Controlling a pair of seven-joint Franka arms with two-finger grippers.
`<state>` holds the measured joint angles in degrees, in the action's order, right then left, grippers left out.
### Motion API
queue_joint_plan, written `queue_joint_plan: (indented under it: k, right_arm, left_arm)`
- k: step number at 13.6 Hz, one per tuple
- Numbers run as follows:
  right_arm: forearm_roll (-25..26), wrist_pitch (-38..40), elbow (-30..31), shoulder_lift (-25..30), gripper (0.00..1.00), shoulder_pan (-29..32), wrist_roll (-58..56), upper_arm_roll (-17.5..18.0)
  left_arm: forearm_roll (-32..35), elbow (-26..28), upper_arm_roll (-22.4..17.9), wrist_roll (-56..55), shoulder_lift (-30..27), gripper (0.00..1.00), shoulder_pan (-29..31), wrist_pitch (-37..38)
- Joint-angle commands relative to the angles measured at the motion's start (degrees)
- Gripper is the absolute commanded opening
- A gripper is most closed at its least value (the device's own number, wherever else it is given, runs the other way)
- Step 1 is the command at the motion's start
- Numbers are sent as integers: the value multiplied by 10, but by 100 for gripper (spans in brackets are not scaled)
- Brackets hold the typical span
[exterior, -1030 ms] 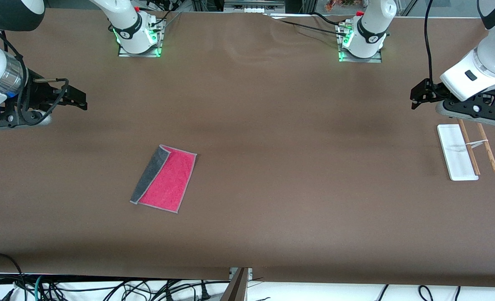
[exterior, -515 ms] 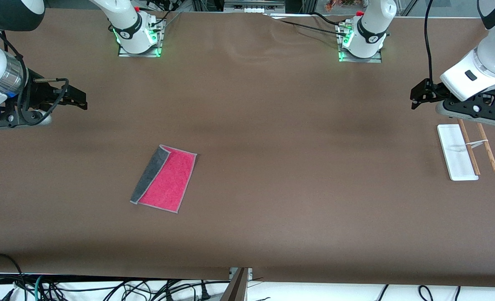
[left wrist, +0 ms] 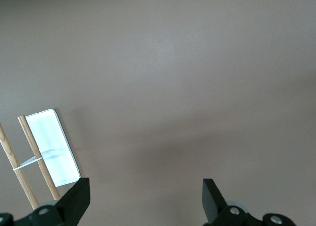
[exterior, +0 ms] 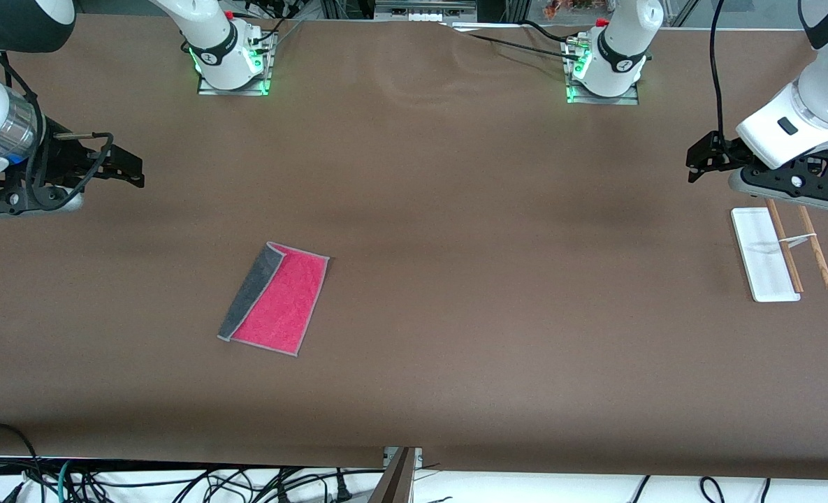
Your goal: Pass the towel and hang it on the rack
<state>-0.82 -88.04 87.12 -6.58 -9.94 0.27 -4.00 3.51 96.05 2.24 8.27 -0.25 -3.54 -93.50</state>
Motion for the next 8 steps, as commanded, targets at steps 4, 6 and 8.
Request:
queue_joint_plan:
  k: [4,6,8]
  right_arm:
    - [6,2,-4,-9,99,5,-2,8]
    - [5,2,-3,-11,99,-9,2,9]
    - [5,-4,6,-14,99,-14,-1,8]
  left_arm:
    - [-10,-1,-2,2,-3,100,0,5]
    - [-10,-1,-2,2,-2,100,0,5]
    - [-10,-1,-2,2,-3,100,0,5]
